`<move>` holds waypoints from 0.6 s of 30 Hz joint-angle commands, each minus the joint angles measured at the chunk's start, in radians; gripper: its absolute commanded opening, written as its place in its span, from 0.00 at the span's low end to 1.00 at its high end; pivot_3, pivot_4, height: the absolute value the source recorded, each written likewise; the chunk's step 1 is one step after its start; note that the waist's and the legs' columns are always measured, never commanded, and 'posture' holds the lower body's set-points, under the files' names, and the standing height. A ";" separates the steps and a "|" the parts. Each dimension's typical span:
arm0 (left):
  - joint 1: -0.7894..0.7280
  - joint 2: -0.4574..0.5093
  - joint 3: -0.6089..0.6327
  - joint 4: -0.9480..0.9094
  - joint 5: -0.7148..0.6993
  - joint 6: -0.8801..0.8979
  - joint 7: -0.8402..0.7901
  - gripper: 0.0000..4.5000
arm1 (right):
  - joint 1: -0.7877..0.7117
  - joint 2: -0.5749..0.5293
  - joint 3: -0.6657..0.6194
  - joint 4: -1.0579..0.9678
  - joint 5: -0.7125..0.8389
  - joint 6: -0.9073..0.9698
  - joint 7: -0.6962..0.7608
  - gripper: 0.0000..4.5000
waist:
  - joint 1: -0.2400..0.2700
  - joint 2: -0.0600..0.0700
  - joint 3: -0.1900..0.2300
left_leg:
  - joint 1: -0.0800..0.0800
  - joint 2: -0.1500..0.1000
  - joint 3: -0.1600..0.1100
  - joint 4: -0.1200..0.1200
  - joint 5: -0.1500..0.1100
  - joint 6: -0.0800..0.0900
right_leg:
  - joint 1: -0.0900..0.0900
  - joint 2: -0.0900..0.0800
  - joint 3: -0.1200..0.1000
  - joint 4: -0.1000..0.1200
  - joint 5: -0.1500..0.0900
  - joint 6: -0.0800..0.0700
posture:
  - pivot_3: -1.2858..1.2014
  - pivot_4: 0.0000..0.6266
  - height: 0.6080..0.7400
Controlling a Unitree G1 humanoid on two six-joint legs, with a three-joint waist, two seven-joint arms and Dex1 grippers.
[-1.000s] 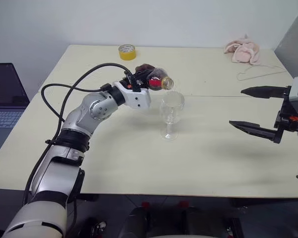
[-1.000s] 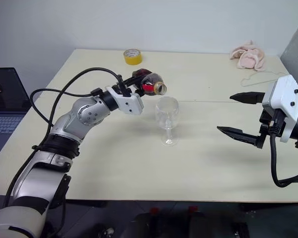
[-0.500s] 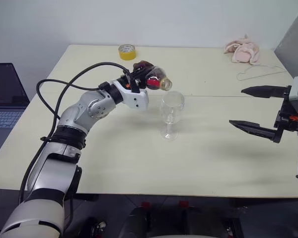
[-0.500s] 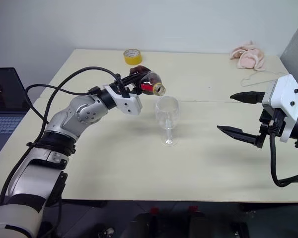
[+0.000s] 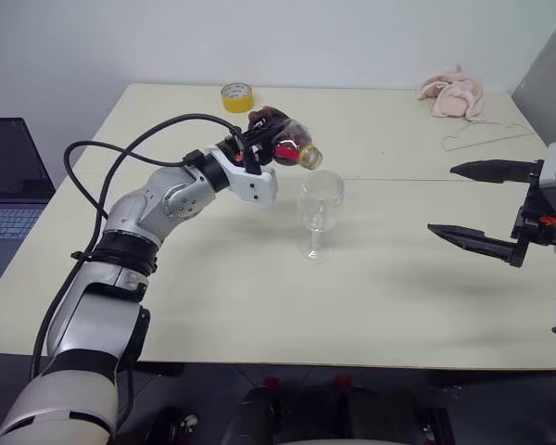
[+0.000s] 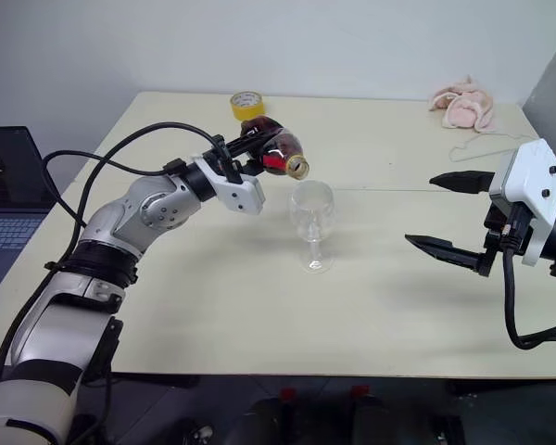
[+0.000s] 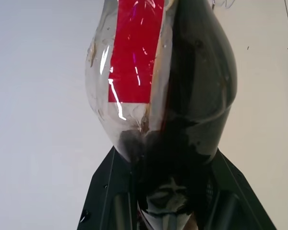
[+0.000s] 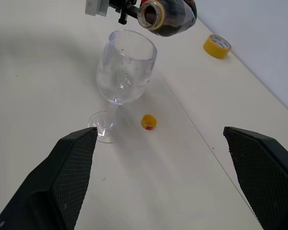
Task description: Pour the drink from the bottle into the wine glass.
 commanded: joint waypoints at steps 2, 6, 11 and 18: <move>-0.057 0.027 0.005 -0.014 0.008 -0.023 0.044 0.24 | -0.003 -0.008 -0.024 -0.010 0.003 -0.012 -0.007 1.00 | 0.000 0.000 0.000 | 0.000 0.000 0.000 0.000 0.000 0.000 | 0.000 0.000 0.000 0.000 0.000 0.000 | 0.52 0.24 1.00; -0.068 0.035 -0.003 -0.006 0.014 -0.039 0.058 0.24 | -0.002 -0.008 -0.023 -0.009 0.002 -0.013 -0.007 1.00 | 0.000 0.000 0.000 | 0.000 0.000 0.000 0.000 0.000 0.000 | 0.000 0.000 0.000 0.000 0.000 0.000 | 0.52 0.24 1.00; -0.075 0.040 -0.004 -0.003 0.016 -0.046 0.068 0.24 | 0.001 -0.008 -0.023 -0.007 -0.003 -0.014 -0.008 1.00 | 0.000 0.000 0.000 | 0.000 0.000 0.000 0.000 0.000 0.000 | 0.000 0.000 0.000 0.000 0.000 0.000 | 0.52 0.24 1.00; -0.082 0.050 -0.015 0.002 0.036 -0.059 0.084 0.24 | 0.001 -0.008 -0.021 -0.007 -0.005 -0.016 -0.010 1.00 | -0.001 0.000 0.000 | 0.000 0.000 0.000 0.000 0.000 0.000 | 0.000 0.000 0.000 0.000 0.000 0.000 | 0.52 0.24 1.00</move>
